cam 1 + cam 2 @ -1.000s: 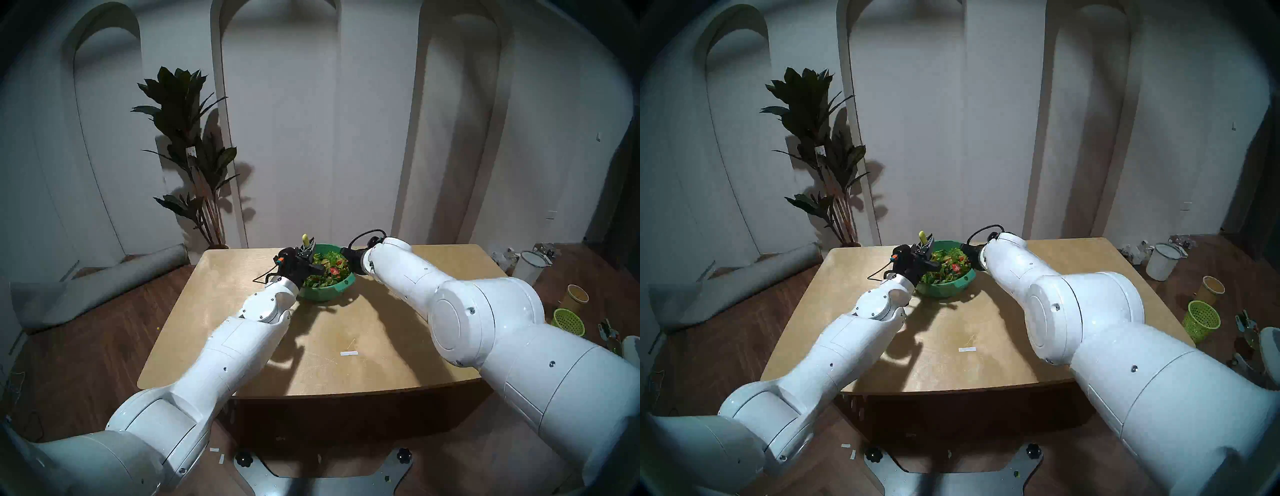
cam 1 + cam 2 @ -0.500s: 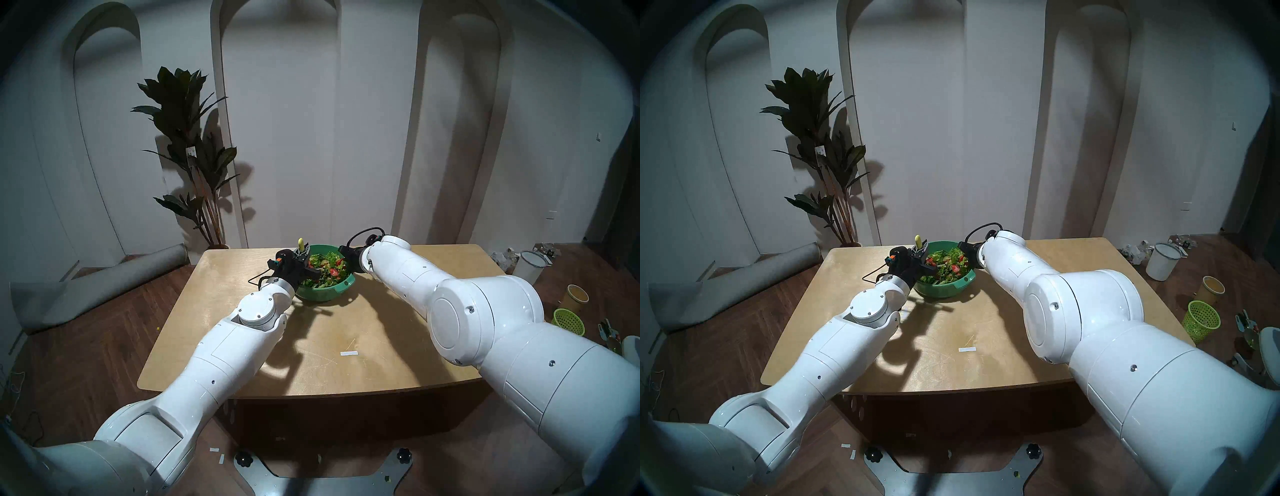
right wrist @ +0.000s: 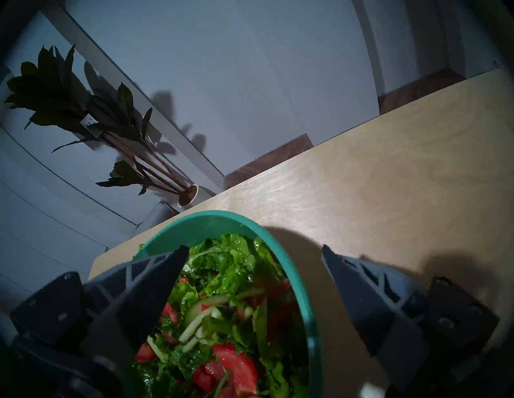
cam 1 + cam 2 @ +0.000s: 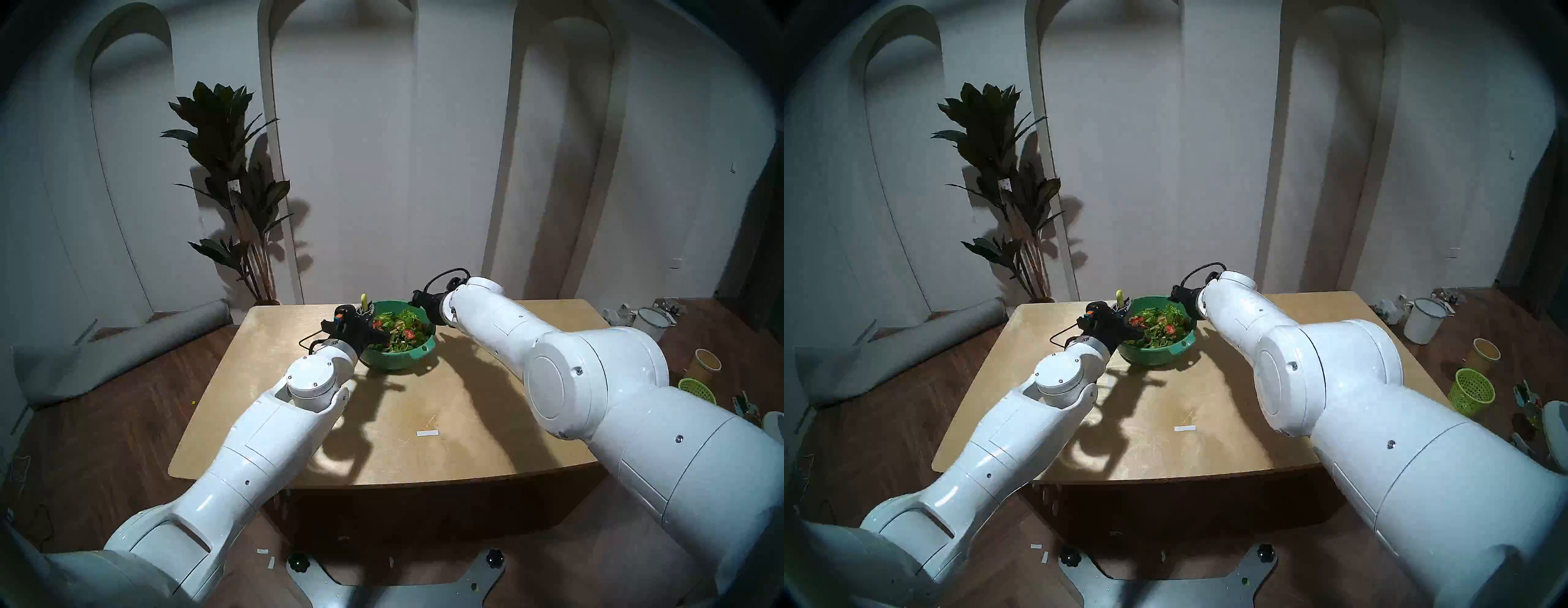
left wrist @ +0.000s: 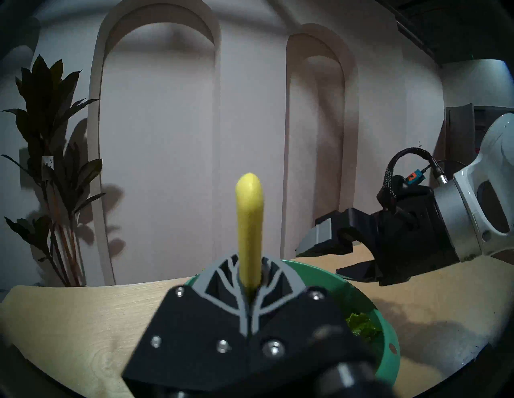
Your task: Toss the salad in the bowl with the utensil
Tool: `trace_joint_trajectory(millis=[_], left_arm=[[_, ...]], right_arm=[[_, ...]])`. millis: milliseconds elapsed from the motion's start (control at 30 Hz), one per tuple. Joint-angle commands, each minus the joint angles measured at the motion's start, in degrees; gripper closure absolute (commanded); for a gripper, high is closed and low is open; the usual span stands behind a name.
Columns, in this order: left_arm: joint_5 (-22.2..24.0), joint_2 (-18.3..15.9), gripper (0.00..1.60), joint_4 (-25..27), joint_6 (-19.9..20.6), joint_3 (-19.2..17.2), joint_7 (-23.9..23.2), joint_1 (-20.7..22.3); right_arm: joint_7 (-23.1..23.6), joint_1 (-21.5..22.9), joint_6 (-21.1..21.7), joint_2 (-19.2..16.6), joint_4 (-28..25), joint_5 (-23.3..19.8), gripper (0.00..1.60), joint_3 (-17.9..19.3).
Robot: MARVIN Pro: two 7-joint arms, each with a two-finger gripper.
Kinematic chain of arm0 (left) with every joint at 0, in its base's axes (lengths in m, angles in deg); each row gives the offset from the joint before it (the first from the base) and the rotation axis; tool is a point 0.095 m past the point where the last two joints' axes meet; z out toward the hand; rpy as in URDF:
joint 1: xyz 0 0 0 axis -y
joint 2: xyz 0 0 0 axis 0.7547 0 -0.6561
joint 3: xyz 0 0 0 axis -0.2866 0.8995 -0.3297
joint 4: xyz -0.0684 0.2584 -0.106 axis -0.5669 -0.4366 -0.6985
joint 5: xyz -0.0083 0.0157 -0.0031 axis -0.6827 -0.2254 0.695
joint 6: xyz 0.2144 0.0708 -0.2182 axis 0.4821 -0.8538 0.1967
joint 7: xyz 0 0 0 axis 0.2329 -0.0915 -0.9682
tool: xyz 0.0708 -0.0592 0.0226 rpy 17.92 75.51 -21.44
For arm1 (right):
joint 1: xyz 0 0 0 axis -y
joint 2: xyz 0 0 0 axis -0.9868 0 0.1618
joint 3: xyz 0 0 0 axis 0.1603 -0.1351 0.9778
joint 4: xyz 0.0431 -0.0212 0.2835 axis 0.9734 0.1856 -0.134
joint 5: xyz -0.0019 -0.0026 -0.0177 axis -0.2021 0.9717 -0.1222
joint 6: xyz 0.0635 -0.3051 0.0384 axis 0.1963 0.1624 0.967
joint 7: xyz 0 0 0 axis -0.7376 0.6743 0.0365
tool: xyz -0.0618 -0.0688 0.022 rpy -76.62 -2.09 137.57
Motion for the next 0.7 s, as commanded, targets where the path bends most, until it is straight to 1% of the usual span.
trace_joint_trajectory(millis=[0,67,200,300,367,400,433,467,500,533,600,633,667], left_arm=[[0.9,0.4,1.6,5.4,2.1,-1.7,2.2,0.9],[0.8,0.4,1.6,5.9,2.6,-1.8,2.5,1.0],[1.4,1.0,1.6,7.4,4.6,-2.2,3.9,1.2],[2.2,2.2,1.6,7.1,5.4,-2.3,4.8,1.5],[2.4,2.5,1.6,7.0,5.6,-2.3,5.1,1.6],[3.0,3.3,1.6,6.9,5.7,-2.5,5.5,1.8],[3.3,3.5,1.6,6.9,5.9,-2.6,5.7,1.9],[3.3,3.5,1.6,6.9,5.9,-2.6,5.7,1.9],[3.6,3.8,1.6,6.9,6.1,-2.7,5.8,2.0],[4.2,4.3,1.6,6.9,6.2,-2.9,6.2,2.0],[4.4,4.5,1.6,7.0,6.3,-3.0,6.4,2.0],[4.7,4.9,1.6,7.1,6.3,-3.1,6.9,2.1],[5.0,5.1,1.6,7.2,6.4,-3.2,7.0,2.1]], right_arm=[[-0.6,4.3,-0.8,-2.1,-2.3,0.7,0.0,-0.6],[-0.5,4.5,-1.1,-2.3,-2.5,1.0,0.0,-0.9],[1.0,5.0,-2.3,-4.1,-3.6,0.9,0.0,-0.6],[3.9,3.7,-5.2,-6.4,-5.1,1.0,0.0,-0.5],[3.5,3.5,-5.4,-7.1,-5.0,1.7,0.0,-1.0],[3.9,2.5,-6.4,-9.0,-5.1,2.2,0.0,-1.3],[4.3,2.0,-6.8,-9.8,-5.0,2.5,0.0,-1.5],[4.3,2.0,-6.8,-9.8,-5.0,2.5,0.0,-1.5],[4.5,1.6,-7.1,-10.5,-4.9,2.6,0.0,-1.5],[4.9,0.4,-7.8,-12.1,-4.6,3.3,0.0,-2.0],[5.0,-0.3,-7.9,-12.5,-4.2,3.8,0.0,-2.4],[5.7,-1.3,-8.5,-13.8,-4.1,4.1,0.0,-2.7],[5.9,-1.5,-8.8,-14.2,-4.1,4.2,0.0,-2.8]])
